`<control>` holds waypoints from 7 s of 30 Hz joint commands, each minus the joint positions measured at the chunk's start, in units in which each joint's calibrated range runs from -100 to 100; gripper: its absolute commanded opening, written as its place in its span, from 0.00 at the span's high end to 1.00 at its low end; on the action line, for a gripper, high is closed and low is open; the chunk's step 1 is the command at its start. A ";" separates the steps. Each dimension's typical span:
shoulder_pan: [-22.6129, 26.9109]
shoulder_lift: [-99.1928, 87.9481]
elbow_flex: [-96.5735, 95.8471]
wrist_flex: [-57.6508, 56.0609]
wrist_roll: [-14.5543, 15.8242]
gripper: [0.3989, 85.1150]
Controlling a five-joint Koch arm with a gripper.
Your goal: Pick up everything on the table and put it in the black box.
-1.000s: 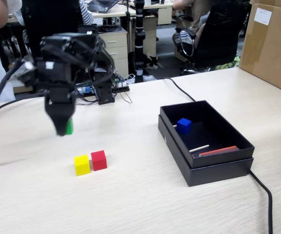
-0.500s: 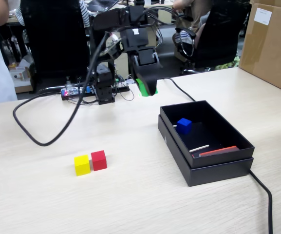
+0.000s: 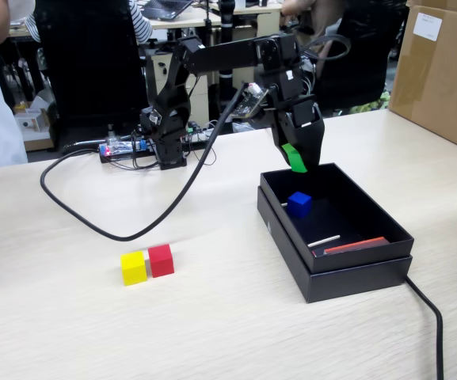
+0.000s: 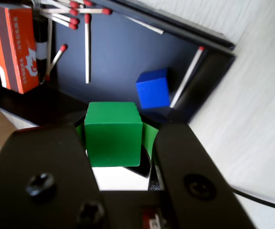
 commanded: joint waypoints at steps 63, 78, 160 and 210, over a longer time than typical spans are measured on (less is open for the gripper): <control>-29.06 3.07 -7.03 -1.05 -17.63 0.44; -29.40 20.86 6.12 -1.05 -17.73 0.45; -0.34 -10.13 -4.94 -1.31 0.83 0.67; -26.18 19.02 0.41 -1.49 -13.48 0.46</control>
